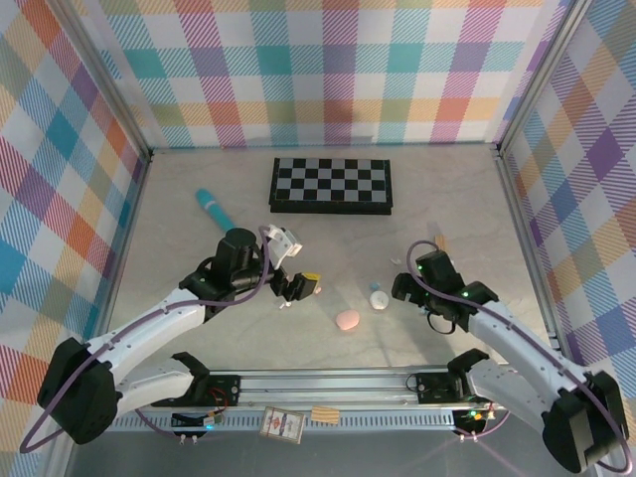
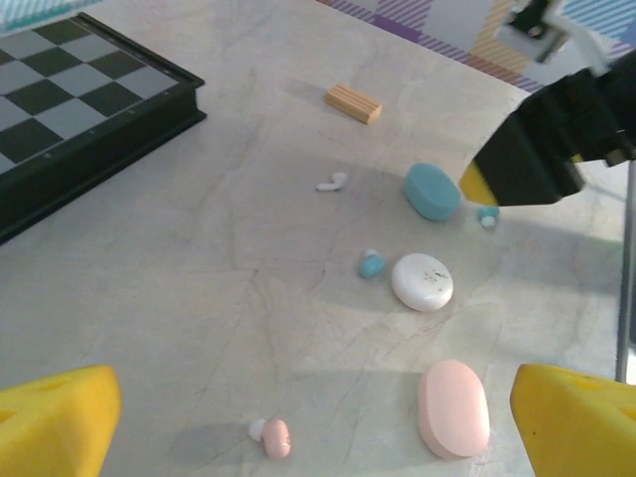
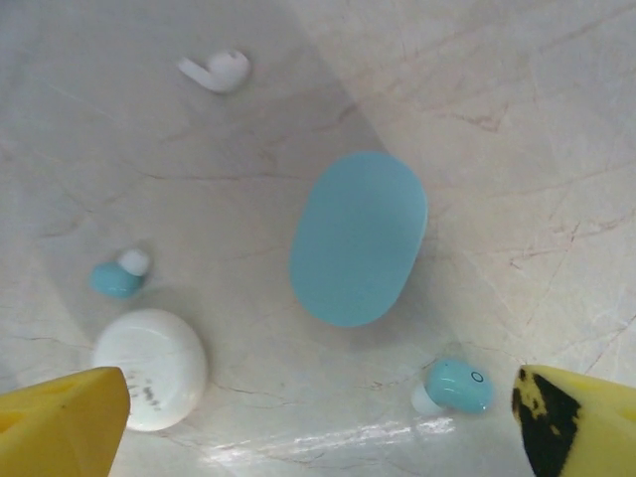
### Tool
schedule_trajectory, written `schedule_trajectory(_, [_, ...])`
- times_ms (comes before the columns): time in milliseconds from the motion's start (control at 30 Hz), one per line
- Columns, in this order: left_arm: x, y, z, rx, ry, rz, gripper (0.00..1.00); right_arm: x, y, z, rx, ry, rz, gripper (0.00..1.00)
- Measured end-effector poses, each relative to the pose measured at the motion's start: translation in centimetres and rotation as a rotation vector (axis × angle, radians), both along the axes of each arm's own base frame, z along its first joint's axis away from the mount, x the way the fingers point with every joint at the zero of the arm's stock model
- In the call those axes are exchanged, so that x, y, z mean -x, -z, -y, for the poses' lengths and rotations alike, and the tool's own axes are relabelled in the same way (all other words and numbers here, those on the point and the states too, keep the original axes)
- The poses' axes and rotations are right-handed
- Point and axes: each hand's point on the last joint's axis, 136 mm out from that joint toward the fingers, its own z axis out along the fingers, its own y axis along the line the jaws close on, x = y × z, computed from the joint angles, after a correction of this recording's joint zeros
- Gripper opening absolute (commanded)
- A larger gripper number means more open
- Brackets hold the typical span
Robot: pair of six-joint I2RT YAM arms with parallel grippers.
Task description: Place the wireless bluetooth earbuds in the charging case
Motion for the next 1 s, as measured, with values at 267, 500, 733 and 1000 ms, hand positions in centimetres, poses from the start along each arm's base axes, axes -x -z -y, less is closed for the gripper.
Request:
schedule_trajectory(267, [0.5, 0.0, 0.4, 0.008, 0.031, -0.009, 1.00, -0.2, 2.7, -0.1, 0.042, 0.010, -0.090, 0.67])
schedule_trajectory(500, [0.9, 0.4, 0.8, -0.002, 0.049, -0.011, 1.00, -0.7, 3.8, 0.0, 0.074, 0.017, -0.107, 0.64])
schedule_trajectory(733, [1.1, 0.4, 1.1, -0.006, 0.062, -0.007, 1.00, -1.0, 4.9, 0.7, 0.130, 0.030, -0.130, 0.64])
schedule_trajectory(1000, [1.5, 0.4, 1.4, -0.008, 0.076, -0.003, 1.00, -2.2, 5.0, 0.5, 0.154, 0.032, -0.124, 0.61])
